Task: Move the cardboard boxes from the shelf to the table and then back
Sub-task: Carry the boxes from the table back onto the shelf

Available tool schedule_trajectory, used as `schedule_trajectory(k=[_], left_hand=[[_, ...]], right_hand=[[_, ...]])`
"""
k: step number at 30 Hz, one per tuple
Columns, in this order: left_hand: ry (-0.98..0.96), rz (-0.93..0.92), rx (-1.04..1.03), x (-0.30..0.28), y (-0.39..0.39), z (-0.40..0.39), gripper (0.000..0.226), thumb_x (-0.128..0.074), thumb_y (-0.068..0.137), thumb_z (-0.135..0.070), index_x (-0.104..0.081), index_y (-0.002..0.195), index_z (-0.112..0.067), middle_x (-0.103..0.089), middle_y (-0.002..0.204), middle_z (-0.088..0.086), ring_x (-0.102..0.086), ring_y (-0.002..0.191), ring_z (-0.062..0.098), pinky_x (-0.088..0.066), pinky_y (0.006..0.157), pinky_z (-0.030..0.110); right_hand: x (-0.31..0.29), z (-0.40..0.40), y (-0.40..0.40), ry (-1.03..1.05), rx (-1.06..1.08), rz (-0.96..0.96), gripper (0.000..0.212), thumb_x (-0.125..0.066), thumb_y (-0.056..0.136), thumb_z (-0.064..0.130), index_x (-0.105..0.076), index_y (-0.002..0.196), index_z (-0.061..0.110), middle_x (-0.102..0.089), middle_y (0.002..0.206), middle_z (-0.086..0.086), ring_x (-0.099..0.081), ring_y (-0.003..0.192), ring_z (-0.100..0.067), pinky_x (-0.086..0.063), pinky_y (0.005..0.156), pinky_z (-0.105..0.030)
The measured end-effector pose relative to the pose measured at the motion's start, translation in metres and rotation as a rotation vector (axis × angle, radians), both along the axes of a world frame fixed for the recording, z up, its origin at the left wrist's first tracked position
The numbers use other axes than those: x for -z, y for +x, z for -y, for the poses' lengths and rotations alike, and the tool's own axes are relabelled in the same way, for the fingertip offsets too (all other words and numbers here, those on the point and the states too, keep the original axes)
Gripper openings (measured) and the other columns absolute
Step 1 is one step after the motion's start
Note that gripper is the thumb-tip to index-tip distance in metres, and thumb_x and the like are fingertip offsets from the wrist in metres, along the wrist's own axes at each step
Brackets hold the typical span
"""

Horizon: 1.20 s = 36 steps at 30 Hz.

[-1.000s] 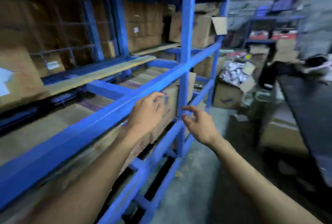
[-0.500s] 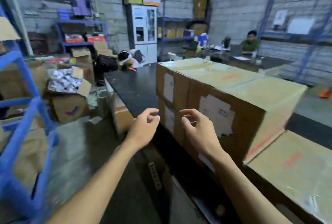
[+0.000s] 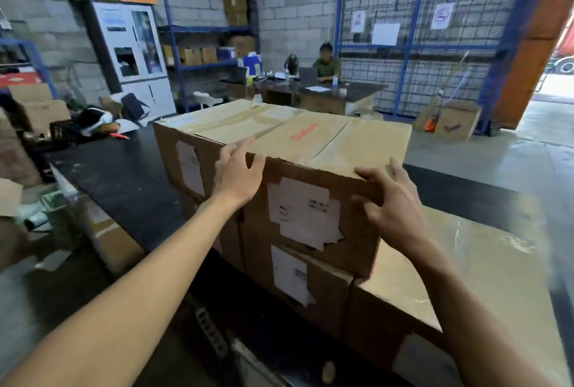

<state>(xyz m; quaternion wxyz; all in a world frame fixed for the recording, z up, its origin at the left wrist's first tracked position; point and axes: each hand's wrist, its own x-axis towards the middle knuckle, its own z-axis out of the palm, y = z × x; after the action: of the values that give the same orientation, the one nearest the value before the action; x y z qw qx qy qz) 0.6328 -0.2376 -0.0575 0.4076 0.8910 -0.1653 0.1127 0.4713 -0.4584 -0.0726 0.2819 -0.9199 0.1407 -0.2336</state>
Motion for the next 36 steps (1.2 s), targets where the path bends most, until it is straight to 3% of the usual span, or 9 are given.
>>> schedule_trajectory(k=[4,6,8,12,15,21,25,28,36], left_hand=[[0.063,-0.017,0.127,-0.014,0.022,0.021,0.051,-0.041,0.095,-0.051,-0.052,0.141,-0.031,-0.049,0.146,0.004,-0.039,0.137,0.026,-0.032,0.114,0.046],[0.098,-0.112,0.192,-0.021,0.026,0.037,0.049,-0.045,0.097,-0.051,-0.050,0.142,-0.031,-0.048,0.148,0.002,-0.042,0.136,0.025,-0.035,0.113,0.044],[0.112,-0.274,0.236,-0.028,0.033,0.055,0.050,-0.049,0.100,-0.045,-0.043,0.147,-0.031,-0.041,0.153,0.002,-0.042,0.135,0.024,-0.034,0.110,0.038],[0.169,-0.439,0.266,-0.042,0.046,0.084,0.058,-0.050,0.100,-0.045,-0.030,0.153,-0.036,-0.033,0.158,0.001,-0.049,0.123,0.019,-0.041,0.093,0.027],[0.235,-0.456,0.254,-0.044,0.054,0.090,0.063,-0.047,0.099,-0.050,-0.021,0.155,-0.038,-0.020,0.163,0.002,-0.031,0.143,0.027,-0.032,0.107,0.035],[0.327,-0.340,0.277,-0.040,0.043,0.081,0.070,-0.044,0.097,-0.059,-0.018,0.157,-0.033,-0.017,0.164,-0.001,-0.023,0.147,0.025,-0.018,0.117,0.038],[0.275,-0.245,0.261,-0.047,0.014,0.073,0.074,-0.050,0.093,-0.061,-0.020,0.156,-0.037,-0.018,0.164,0.001,-0.026,0.146,0.027,-0.022,0.116,0.042],[0.203,-0.160,0.255,-0.059,-0.020,0.060,0.077,-0.054,0.090,-0.061,-0.018,0.155,-0.041,-0.029,0.160,0.000,-0.042,0.131,0.022,-0.035,0.102,0.038],[0.103,0.076,0.107,-0.091,-0.145,-0.029,0.078,-0.058,0.088,-0.061,-0.019,0.154,-0.043,-0.041,0.153,-0.002,-0.046,0.133,0.023,-0.038,0.104,0.036]], right_hand=[[-0.016,0.045,-0.020,0.056,0.012,-0.081,0.039,-0.065,0.093,0.021,-0.056,0.123,0.045,-0.029,0.155,-0.011,-0.030,0.142,-0.030,-0.033,0.111,-0.043],[-0.030,0.070,-0.031,0.138,-0.029,-0.173,0.027,-0.064,0.091,0.039,-0.061,0.118,0.044,-0.048,0.139,-0.006,-0.046,0.130,-0.025,-0.043,0.103,-0.041],[-0.048,0.088,-0.024,0.252,-0.036,-0.210,0.047,-0.059,0.081,0.062,-0.066,0.118,0.035,-0.060,0.127,0.001,-0.055,0.115,-0.017,-0.048,0.095,-0.039],[-0.067,0.111,0.034,0.337,0.056,-0.281,0.063,-0.047,0.091,0.064,-0.048,0.143,0.029,-0.047,0.146,-0.004,-0.047,0.125,-0.024,-0.043,0.091,-0.040],[-0.061,0.125,0.066,0.363,0.048,-0.345,0.067,-0.052,0.092,0.062,-0.034,0.152,0.037,-0.030,0.160,-0.001,-0.030,0.144,-0.027,-0.027,0.112,-0.042],[-0.047,0.127,0.060,0.348,0.067,-0.280,0.067,-0.054,0.092,0.060,-0.032,0.152,0.039,-0.030,0.160,-0.002,-0.032,0.143,-0.029,-0.023,0.115,-0.043],[-0.045,0.116,0.023,0.441,0.029,-0.137,0.066,-0.057,0.094,0.052,-0.029,0.153,0.040,-0.033,0.157,-0.004,-0.046,0.117,-0.022,-0.041,0.081,-0.025],[-0.046,0.102,-0.014,0.522,-0.006,-0.018,0.067,-0.058,0.095,0.047,-0.027,0.153,0.041,-0.032,0.156,-0.003,-0.042,0.106,-0.014,-0.036,0.063,-0.020],[-0.053,0.035,-0.089,0.512,-0.224,0.250,0.066,-0.061,0.094,0.045,-0.029,0.152,0.044,-0.038,0.151,0.010,-0.044,0.122,-0.008,-0.040,0.099,-0.029]])
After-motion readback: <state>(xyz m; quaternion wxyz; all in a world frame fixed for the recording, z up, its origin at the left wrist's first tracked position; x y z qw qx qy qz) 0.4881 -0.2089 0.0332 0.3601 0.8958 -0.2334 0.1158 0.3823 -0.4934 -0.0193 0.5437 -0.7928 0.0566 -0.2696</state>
